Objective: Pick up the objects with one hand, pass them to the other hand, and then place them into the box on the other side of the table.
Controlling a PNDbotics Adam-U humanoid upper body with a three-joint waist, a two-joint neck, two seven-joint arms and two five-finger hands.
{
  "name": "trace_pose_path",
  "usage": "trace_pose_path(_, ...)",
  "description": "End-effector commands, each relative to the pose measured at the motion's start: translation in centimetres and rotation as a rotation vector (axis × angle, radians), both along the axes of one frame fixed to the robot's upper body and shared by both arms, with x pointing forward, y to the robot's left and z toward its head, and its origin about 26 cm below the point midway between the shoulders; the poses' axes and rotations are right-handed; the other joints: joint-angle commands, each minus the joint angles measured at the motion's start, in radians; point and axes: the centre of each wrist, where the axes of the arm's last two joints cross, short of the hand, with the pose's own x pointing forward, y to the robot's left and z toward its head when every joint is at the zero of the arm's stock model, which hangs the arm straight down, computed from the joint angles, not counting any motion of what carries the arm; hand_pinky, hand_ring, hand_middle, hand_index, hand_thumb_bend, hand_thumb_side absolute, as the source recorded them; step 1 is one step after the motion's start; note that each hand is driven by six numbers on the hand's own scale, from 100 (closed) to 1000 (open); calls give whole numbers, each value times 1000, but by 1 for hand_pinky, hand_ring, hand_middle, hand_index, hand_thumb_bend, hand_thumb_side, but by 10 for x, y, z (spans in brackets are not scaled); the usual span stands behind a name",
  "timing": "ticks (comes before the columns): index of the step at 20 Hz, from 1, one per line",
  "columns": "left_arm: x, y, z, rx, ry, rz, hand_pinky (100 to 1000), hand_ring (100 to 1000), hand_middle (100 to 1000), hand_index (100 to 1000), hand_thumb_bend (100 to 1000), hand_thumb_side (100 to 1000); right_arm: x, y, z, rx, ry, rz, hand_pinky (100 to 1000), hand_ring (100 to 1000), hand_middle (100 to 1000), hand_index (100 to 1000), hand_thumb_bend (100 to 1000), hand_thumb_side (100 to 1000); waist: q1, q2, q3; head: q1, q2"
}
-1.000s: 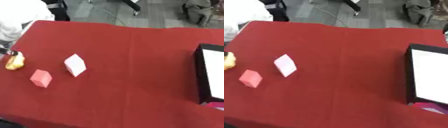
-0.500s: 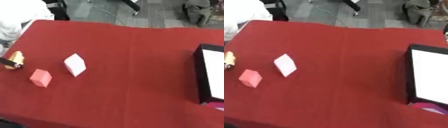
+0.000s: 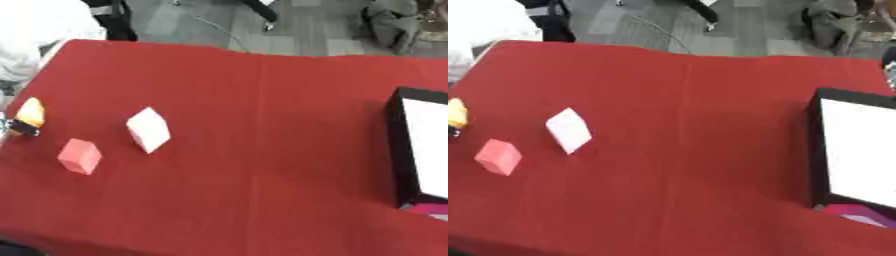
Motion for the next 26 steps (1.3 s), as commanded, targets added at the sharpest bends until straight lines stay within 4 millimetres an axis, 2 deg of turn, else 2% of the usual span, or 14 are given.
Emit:
trace_pose_path(1, 1, 5, 16, 40, -59, 20, 745, 636, 544, 595, 100, 258, -2, -2, 8, -13, -23, 1, 1000, 1000, 1000, 1000, 100, 554, 3, -18, -1, -1, 1)
trace_pose_path(5, 2, 3, 21, 82, -108, 35, 675, 552, 457, 484, 100, 174, -2, -2, 8, -14, -22, 2, 1000, 1000, 1000, 1000, 100, 555, 3, -18, -1, -3, 1)
trace_pose_path(15, -9, -22, 73, 192, -222, -106, 649, 514, 407, 455, 100, 161, -2, -2, 7, -20, -18, 1, 1000, 1000, 1000, 1000, 100, 554, 6, -17, 3, -9, 0)
trace_pose_path(20, -23, -47, 101, 257, -280, -220, 638, 504, 400, 452, 100, 178, -2, -2, 8, -21, -20, -1, 1000, 1000, 1000, 1000, 100, 554, 7, -17, 6, -29, -6)
trace_pose_path(26, -40, -97, 122, 294, -355, -437, 630, 499, 398, 454, 100, 193, -1, 7, 16, -34, -48, 49, 1000, 1000, 1000, 1000, 100, 550, 7, -17, 15, -71, -22)
